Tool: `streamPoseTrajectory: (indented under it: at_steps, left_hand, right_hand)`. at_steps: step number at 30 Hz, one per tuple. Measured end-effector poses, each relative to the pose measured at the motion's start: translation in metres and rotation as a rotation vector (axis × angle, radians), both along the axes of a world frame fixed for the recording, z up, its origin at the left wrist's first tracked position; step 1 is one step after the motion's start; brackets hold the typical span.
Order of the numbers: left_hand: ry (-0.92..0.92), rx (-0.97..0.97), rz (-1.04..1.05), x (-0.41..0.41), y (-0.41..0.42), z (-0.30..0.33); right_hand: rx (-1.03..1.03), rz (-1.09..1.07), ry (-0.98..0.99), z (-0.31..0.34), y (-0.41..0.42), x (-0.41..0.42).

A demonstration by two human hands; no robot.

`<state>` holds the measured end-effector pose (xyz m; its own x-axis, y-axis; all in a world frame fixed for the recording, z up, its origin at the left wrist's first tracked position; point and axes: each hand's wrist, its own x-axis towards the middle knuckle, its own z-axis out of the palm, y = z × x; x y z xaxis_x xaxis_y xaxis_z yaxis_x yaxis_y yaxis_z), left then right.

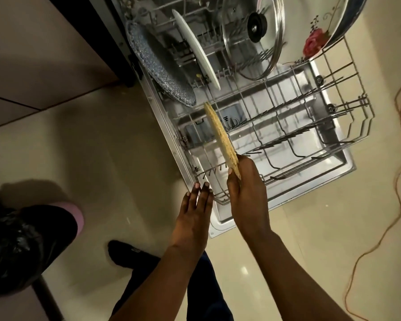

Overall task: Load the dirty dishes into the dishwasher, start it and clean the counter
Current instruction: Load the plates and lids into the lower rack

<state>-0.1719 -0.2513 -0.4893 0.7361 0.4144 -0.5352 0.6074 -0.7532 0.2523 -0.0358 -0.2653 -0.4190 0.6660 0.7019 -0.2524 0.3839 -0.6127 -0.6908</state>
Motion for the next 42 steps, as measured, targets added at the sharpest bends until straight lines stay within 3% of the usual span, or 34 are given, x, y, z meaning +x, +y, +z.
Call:
streamPoseTrajectory:
  at_steps: [5,9,16,23,26,30,34,42]
  left_hand:
    - [0.003,-0.014,-0.01,-0.001,0.002,0.0]
    - [-0.002,-0.051,-0.01,-0.003,0.001,-0.001]
    - [-0.029,-0.158,-0.038,-0.01,0.019,0.003]
    - [-0.096,-0.138,-0.1,-0.028,0.042,0.031]
    - [-0.08,-0.064,-0.073,-0.041,0.054,0.046]
    - [-0.196,0.054,-0.011,-0.057,0.084,0.086]
    - [-0.325,0.158,0.069,-0.072,0.125,0.163]
    - [-0.337,0.291,0.261,-0.147,0.192,0.337]
  right_hand:
    - [-0.141,0.051,0.048,-0.035,0.009,0.019]
    - [-0.23,-0.051,0.028,-0.052,-0.008,0.016]
    - [-0.304,0.045,-0.203,-0.055,-0.034,0.006]
    - [-0.352,0.042,-0.33,-0.041,-0.041,-0.017]
    - [-0.351,-0.015,-0.361,-0.019,-0.04,-0.037]
    - [-0.35,-0.008,-0.356,0.023,-0.03,-0.061]
    - [-0.317,0.069,-0.356,0.091,-0.003,-0.078]
    - [-0.166,0.313,-0.388,0.244,0.092,-0.132]
